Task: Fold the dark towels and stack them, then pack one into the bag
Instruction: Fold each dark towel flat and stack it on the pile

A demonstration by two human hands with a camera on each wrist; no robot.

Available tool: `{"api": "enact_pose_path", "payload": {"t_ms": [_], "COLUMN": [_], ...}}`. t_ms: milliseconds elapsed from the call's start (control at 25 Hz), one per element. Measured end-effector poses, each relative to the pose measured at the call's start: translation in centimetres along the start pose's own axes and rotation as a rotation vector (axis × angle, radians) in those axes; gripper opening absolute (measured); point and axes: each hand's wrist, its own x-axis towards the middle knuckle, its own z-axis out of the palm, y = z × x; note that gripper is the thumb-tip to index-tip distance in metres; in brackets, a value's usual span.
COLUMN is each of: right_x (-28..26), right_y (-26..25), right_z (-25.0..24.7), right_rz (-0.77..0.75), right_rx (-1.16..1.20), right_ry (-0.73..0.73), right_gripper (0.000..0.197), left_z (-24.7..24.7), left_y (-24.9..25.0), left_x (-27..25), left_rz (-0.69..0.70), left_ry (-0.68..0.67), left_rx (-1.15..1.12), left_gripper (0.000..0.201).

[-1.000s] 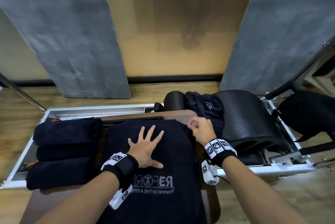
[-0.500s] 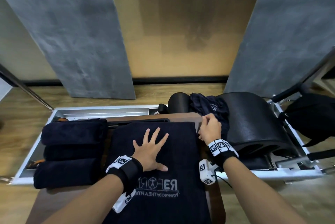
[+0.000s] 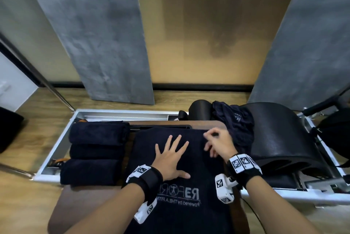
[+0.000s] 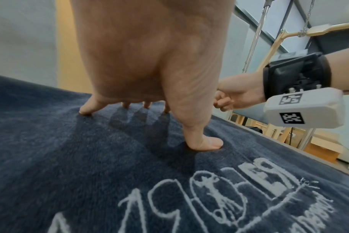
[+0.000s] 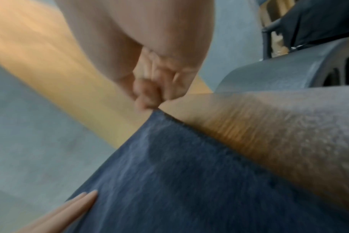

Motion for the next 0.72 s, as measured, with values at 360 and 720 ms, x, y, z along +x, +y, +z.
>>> {"api": "enact_pose_path", "payload": {"t_ms": [360,720], "right_x": [-3.5,-5.0], "right_y": [2.6,3.7], "right_z": [1.1,-0.4], "right_rz": [-0.058,-0.021], "right_rx": [-0.25,-0.282], "right_ry": [-0.254,-0.207], "right_gripper": [0.018,0.018], "left_z": [0.9,-2.0], "left_y": [-2.9,-4.2], "left_x": [-3.3,1.1], "left_rz": [-0.294,-0.63], "left_ry": [0.877,0.586], "left_rx": [-0.515,-0.629], "left_gripper": [0.019,0.057]}}
